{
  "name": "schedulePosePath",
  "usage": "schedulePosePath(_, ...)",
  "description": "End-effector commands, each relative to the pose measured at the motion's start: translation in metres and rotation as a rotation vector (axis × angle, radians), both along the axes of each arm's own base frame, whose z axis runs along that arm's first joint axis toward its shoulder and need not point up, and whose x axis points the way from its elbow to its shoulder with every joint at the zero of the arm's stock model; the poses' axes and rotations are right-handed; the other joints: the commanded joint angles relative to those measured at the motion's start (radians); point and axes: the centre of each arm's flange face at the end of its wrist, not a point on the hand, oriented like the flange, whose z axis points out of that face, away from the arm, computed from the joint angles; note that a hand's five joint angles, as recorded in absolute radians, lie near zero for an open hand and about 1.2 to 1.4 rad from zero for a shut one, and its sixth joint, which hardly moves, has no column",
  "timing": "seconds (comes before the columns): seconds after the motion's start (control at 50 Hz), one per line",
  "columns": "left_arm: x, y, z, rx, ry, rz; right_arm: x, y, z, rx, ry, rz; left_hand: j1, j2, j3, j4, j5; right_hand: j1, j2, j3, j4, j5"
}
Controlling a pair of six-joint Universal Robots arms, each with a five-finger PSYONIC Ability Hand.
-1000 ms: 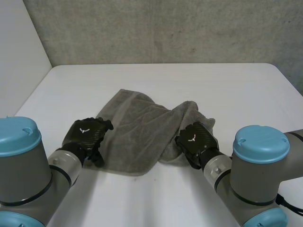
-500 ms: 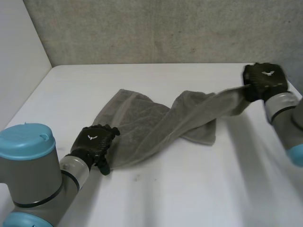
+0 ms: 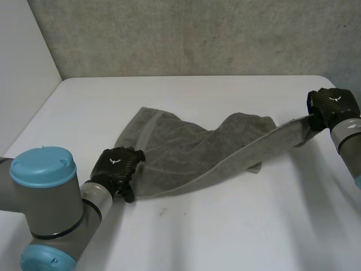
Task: Fold the towel.
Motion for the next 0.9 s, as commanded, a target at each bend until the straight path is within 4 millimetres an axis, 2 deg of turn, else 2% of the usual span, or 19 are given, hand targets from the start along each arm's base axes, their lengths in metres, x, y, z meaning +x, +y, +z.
schedulePosePath(0.02, -0.002, 0.0, -0.008, 0.025, -0.007, -0.015, 0.0, -0.001, -0.004, 0.01, 0.0, -0.002, 0.167, 0.17, 0.169, 0.17, 0.169, 0.43, 0.222, 0.21, 0.207, 0.241)
schedulePosePath(0.2, -0.018, 0.011, -0.012, 0.047, 0.018, -0.128, -0.001, -0.005, -0.004, 0.003, 0.009, -0.013, 0.179, 0.182, 0.181, 0.182, 0.181, 0.43, 0.222, 0.21, 0.207, 0.241)
schedulePosePath(0.28, -0.021, 0.012, -0.011, 0.041, 0.02, -0.136, -0.004, -0.01, -0.012, 0.025, 0.013, -0.025, 0.179, 0.182, 0.181, 0.182, 0.181, 0.43, 0.222, 0.21, 0.207, 0.241)
schedulePosePath(0.38, -0.024, 0.009, -0.011, 0.035, 0.021, -0.138, -0.004, -0.013, -0.019, 0.051, 0.015, -0.025, 0.214, 0.217, 0.217, 0.217, 0.216, 0.43, 0.222, 0.21, 0.207, 0.241)
schedulePosePath(0.48, -0.027, 0.004, -0.017, 0.04, 0.02, -0.138, -0.004, -0.014, -0.021, 0.056, 0.015, -0.026, 0.343, 0.346, 0.345, 0.346, 0.345, 0.43, 0.222, 0.21, 0.207, 0.241)
schedulePosePath(0.82, -0.031, -0.002, -0.029, 0.06, 0.009, -0.136, -0.012, -0.023, -0.028, 0.063, 0.021, -0.069, 0.405, 0.408, 0.407, 0.408, 0.407, 0.43, 0.222, 0.21, 0.207, 0.241)
schedulePosePath(0.86, -0.031, -0.002, -0.028, 0.058, 0.009, -0.134, -0.012, -0.024, -0.029, 0.068, 0.022, -0.073, 0.49, 0.493, 0.493, 0.493, 0.492, 0.43, 0.222, 0.21, 0.207, 0.241)
schedulePosePath(0.88, -0.031, -0.003, -0.028, 0.055, 0.01, -0.136, -0.013, -0.023, -0.031, 0.077, 0.023, -0.075, 0.668, 0.67, 0.67, 0.67, 0.669, 0.43, 0.222, 0.21, 0.207, 0.241)
schedulePosePath(0.9, -0.031, -0.003, -0.028, 0.055, 0.01, -0.136, -0.013, -0.023, -0.031, 0.077, 0.023, -0.075, 0.669, 0.672, 0.672, 0.672, 0.671, 0.43, 0.222, 0.21, 0.207, 0.241)
